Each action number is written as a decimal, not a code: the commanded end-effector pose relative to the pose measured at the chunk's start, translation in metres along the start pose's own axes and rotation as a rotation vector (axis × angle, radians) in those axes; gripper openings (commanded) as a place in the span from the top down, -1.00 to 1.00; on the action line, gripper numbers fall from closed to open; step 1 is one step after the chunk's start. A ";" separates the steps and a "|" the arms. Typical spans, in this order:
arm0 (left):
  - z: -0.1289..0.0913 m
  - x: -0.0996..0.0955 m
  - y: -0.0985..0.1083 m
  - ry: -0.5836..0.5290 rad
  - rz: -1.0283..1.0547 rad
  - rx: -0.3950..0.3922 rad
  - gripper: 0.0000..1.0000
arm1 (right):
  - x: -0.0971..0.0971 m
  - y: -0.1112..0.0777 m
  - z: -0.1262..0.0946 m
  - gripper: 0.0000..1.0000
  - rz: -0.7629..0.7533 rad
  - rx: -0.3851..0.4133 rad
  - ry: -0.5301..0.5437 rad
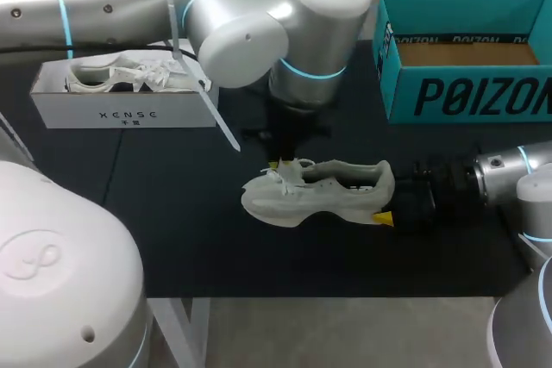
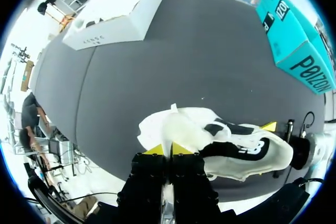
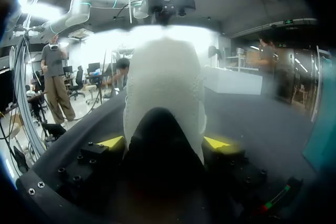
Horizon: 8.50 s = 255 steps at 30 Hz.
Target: Take the shoe out of the shoebox, open the shoe tongue, remove and reinsert the insole, then place the shoe into the shoebox
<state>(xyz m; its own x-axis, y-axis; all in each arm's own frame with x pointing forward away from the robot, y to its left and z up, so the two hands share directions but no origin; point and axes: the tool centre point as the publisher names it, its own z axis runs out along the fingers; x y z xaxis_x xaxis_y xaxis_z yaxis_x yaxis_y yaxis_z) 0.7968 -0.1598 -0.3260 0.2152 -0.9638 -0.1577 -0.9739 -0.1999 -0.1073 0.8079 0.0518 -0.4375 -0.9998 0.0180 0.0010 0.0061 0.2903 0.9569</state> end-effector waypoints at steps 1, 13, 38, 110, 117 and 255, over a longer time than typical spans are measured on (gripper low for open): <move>0.014 -0.017 -0.002 0.095 -0.014 -0.039 1.00 | 0.000 -0.005 0.004 1.00 0.001 0.002 -0.001; 0.001 -0.006 -0.007 0.144 0.039 -0.037 -1.00 | 0.000 -0.005 0.004 1.00 0.001 0.002 -0.001; -0.065 0.015 0.023 -0.038 1.013 0.124 -1.00 | 0.000 -0.005 0.004 1.00 0.001 0.002 -0.001; -0.001 0.123 0.015 0.012 1.929 0.227 1.00 | 0.000 -0.005 0.004 1.00 0.001 0.002 -0.001; 0.012 0.108 0.027 0.035 1.913 0.144 1.00 | 0.000 -0.005 0.004 1.00 0.001 0.002 -0.001; -0.011 0.126 0.031 0.002 1.833 0.388 0.44 | 0.000 -0.005 0.004 1.00 0.001 0.002 -0.001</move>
<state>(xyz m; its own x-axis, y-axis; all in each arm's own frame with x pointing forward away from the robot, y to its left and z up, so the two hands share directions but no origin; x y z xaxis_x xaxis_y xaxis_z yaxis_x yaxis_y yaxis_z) 0.7896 -0.2793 -0.3332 -0.9403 0.0884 -0.3285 0.1028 0.9943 -0.0266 0.8075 0.0517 -0.4377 -0.9998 0.0187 0.0011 0.0064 0.2906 0.9568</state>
